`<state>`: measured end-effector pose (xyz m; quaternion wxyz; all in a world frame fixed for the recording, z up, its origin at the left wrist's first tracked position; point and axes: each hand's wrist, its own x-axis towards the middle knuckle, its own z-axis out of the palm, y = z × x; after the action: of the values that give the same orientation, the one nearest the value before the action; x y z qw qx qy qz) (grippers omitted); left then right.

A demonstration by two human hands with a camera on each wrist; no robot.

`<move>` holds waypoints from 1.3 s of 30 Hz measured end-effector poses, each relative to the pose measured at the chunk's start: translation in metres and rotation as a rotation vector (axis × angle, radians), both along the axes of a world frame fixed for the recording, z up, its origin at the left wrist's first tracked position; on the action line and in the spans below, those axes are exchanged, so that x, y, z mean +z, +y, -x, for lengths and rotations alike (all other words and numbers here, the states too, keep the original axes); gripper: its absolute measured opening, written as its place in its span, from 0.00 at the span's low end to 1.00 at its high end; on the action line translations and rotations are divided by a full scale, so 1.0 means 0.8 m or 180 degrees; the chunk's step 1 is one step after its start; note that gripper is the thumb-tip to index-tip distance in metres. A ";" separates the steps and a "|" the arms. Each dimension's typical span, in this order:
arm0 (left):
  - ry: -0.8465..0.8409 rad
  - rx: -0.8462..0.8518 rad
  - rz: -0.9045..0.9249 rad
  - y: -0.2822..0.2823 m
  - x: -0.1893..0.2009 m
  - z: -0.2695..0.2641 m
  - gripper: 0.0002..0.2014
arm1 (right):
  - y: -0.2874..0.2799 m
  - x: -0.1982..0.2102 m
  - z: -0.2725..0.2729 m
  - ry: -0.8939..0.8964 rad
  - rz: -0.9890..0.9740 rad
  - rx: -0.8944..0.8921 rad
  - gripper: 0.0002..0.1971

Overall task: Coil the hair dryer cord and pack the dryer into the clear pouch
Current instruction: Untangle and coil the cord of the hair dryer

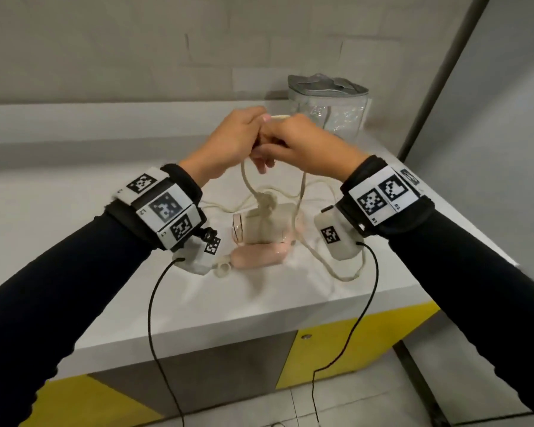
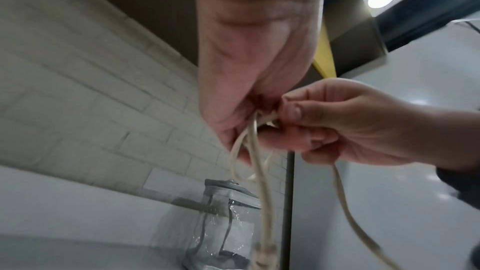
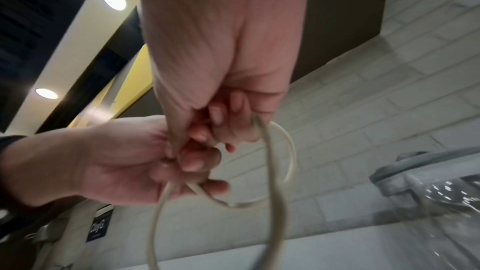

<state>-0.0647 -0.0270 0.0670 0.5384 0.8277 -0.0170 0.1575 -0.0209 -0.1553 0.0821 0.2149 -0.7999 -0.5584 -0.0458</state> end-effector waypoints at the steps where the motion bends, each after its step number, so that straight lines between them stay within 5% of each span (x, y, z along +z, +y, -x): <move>1: -0.0052 0.0046 -0.0090 -0.002 0.000 0.002 0.17 | -0.002 0.002 -0.004 0.0129 -0.0182 -0.0028 0.09; 5: -0.0457 0.0266 -0.0521 0.001 0.003 0.012 0.24 | -0.016 0.013 -0.019 0.0946 -0.0561 -0.0087 0.08; 10: -0.0326 0.0210 -0.0752 0.038 -0.005 0.029 0.26 | -0.048 0.011 -0.034 0.1148 0.0045 -0.0216 0.15; 20: -0.0631 0.1298 -0.0622 0.120 -0.020 0.039 0.30 | -0.079 0.009 -0.041 0.1483 0.0701 -0.0461 0.13; 22: -0.0733 0.1296 -0.0633 0.122 -0.020 0.039 0.29 | -0.081 0.018 -0.040 0.1329 0.0682 -0.0491 0.12; 27: -0.0276 0.0870 -0.0590 0.110 -0.028 0.039 0.20 | -0.070 0.041 -0.053 -0.0213 0.0311 -0.0630 0.13; 31: -0.0449 0.1029 -0.0751 0.110 -0.020 0.038 0.14 | -0.045 0.031 -0.048 -0.0305 0.0288 -0.0326 0.12; 34: -0.0905 0.1749 -0.1793 0.107 0.007 0.037 0.16 | -0.019 0.013 -0.031 -0.0229 0.0765 0.0007 0.11; 36: -0.0891 0.1492 -0.2008 0.090 0.022 0.032 0.17 | 0.000 0.003 -0.017 -0.0324 0.0973 0.0250 0.11; 39: -0.0422 0.0732 -0.1585 0.045 0.021 0.024 0.15 | 0.032 0.005 -0.007 -0.0586 0.0895 0.0301 0.12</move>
<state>-0.0840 0.0092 0.0837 0.2948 0.9188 0.0036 0.2623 -0.0156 -0.1300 0.0858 0.0507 -0.7874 -0.6137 -0.0300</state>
